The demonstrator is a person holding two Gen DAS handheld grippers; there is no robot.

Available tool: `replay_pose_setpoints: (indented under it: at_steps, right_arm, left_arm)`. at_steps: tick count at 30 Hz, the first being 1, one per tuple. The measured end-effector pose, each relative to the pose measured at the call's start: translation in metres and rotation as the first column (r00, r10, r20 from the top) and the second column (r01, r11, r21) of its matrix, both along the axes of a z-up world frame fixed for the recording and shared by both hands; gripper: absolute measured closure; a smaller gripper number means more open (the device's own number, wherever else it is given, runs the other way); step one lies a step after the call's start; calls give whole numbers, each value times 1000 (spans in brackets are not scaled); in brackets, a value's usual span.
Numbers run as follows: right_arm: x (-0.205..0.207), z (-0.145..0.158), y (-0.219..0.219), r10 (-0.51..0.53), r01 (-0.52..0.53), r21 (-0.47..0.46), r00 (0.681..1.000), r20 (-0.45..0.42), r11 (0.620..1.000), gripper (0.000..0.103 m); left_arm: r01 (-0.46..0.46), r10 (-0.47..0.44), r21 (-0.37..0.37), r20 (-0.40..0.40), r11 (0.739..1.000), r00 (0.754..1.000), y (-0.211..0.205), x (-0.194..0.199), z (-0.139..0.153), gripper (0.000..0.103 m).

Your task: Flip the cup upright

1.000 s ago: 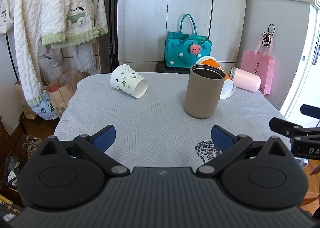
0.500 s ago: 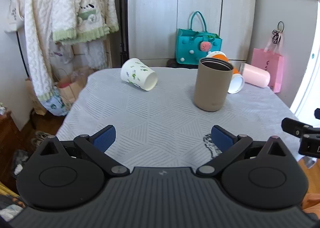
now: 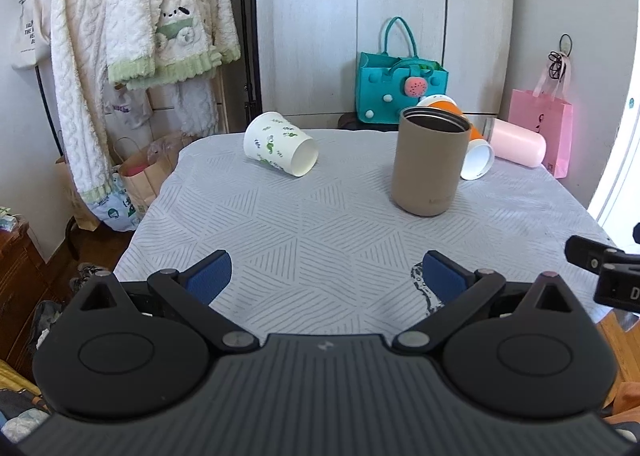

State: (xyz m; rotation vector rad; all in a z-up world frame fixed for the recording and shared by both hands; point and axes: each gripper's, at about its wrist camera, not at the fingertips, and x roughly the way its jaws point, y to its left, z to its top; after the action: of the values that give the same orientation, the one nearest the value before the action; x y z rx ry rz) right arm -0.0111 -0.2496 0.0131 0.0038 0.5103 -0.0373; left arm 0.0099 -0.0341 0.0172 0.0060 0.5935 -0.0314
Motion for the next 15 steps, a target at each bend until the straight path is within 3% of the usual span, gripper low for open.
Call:
replay_pose_setpoints:
  at_steps: [15]
  right_arm:
    - [1, -1, 0, -8, 8, -8, 1000, -8, 1000, 0]
  left_arm:
    - [-36, 36, 20, -9, 999, 999, 5, 2, 0, 0]
